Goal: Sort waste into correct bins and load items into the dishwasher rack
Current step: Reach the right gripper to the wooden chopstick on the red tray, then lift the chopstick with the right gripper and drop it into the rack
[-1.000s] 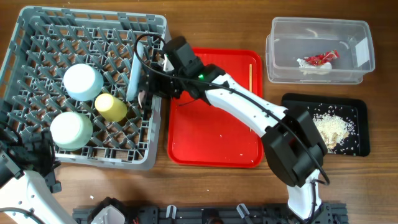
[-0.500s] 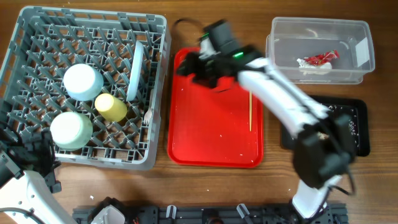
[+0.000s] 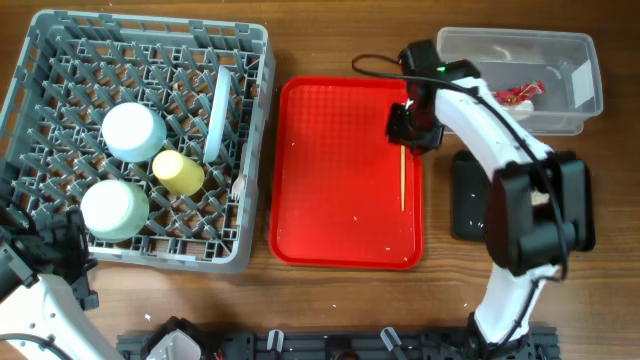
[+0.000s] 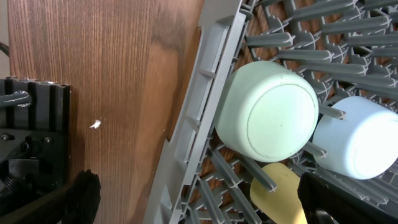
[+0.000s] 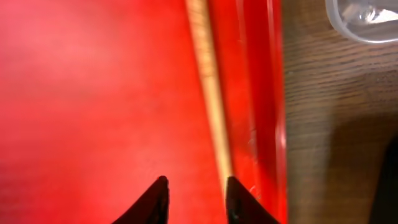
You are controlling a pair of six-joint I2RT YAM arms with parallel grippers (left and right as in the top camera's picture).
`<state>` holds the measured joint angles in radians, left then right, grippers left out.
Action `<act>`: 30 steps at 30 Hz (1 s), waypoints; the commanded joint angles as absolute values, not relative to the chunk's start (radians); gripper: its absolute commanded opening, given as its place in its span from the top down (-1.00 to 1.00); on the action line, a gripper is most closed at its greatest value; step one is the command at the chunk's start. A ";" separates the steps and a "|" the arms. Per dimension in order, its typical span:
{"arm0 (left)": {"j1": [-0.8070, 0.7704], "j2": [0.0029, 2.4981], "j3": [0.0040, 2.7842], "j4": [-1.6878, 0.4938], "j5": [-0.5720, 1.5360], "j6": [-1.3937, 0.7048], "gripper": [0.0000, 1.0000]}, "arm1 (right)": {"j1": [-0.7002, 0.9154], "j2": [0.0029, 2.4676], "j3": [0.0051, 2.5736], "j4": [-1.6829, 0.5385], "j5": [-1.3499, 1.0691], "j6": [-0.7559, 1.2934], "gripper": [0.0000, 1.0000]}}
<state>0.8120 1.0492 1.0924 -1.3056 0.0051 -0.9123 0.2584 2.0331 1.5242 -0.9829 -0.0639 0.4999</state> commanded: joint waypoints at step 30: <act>0.817 1.050 1.100 -1.306 0.007 -0.928 -1.00 | 0.407 1.941 1.654 -0.661 -0.703 0.676 0.91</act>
